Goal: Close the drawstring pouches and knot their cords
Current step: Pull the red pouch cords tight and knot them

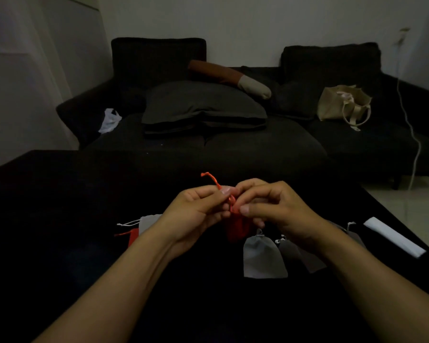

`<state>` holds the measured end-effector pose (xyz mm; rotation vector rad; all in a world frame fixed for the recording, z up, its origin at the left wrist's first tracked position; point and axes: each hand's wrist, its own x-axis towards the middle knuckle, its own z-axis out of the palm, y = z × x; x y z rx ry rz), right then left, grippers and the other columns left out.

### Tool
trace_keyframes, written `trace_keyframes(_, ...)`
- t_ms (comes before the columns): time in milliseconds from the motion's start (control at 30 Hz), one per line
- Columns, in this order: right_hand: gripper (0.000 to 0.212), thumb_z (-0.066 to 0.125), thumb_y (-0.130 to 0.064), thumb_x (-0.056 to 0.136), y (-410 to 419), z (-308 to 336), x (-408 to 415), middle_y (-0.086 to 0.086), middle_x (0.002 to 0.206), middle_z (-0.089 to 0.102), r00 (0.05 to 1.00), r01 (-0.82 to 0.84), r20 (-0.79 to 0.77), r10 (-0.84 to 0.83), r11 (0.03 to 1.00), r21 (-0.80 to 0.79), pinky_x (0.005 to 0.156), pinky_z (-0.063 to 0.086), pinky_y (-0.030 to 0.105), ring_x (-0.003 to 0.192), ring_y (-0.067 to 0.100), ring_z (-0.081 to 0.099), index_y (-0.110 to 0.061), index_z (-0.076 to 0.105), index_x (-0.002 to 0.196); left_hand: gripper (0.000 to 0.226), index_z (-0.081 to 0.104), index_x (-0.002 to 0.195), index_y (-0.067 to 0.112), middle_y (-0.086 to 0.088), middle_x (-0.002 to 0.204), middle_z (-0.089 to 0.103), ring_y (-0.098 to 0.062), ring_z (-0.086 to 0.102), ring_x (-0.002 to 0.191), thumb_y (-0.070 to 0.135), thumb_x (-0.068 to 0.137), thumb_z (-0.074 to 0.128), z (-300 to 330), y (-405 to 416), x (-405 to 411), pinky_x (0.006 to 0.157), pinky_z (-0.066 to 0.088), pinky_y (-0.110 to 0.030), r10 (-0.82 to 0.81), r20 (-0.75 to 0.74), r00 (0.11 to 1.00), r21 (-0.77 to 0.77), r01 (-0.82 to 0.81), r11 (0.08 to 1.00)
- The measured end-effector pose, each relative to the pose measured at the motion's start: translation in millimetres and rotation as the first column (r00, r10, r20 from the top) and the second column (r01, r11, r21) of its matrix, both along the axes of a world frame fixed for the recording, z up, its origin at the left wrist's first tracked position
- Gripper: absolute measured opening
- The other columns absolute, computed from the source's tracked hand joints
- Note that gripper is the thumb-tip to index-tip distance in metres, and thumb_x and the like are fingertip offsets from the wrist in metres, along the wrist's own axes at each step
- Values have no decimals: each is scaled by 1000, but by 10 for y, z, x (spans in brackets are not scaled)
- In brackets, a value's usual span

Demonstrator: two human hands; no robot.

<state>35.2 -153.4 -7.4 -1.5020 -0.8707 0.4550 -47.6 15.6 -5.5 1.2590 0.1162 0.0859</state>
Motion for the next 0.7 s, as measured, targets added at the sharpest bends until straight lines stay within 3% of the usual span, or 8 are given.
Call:
trace_keyframes(67,5,68,-6,83,16,5,27,6,114,70,994,25,-106,-20,999,47,52,38,19,63,10,56,-7,70,79,15,76,92,8,-5,82,71,-5,63,71,9,87,62,35,39,-16,65,55,-14,-29,3,1000,12,29,1000)
trace_keyframes(167,13,67,-1,85,31,15,29,8,91,71,995,22,-101,-19,999,29,50,42,18,60,11,58,-7,61,94,20,78,94,10,-9,91,73,-8,66,75,12,78,67,55,57,-49,66,55,-15,-68,14,998,60,67,996)
trace_keyframes(300,20,66,-6,88,-8,48,10,5,83,70,996,0,-91,-3,999,-37,50,42,19,58,12,59,-9,69,108,22,76,94,11,-7,88,76,-13,71,81,10,72,71,65,81,-61,67,55,-18,-49,61,997,156,39,987)
trace_keyframes(400,13,68,-9,88,-17,35,12,1,73,69,998,35,-43,-39,995,-97,50,43,19,56,10,58,-10,74,99,23,71,97,8,-7,82,75,-12,71,76,3,74,71,83,104,-77,65,56,-18,-32,85,996,237,11,972)
trace_keyframes(533,9,70,-9,85,-6,52,-9,7,78,72,999,-7,-45,1,993,-116,58,49,20,64,11,62,-7,74,93,21,70,93,6,-5,69,72,-11,69,63,1,73,73,78,111,-81,61,55,-19,-8,123,992,294,-29,955)
trace_keyframes(700,4,71,-5,81,0,56,-30,8,76,72,999,32,18,-30,997,-67,63,49,18,70,11,66,-4,74,85,22,72,91,10,-7,77,77,-13,74,75,6,70,78,82,74,-83,68,55,-18,42,223,974,459,-142,877)
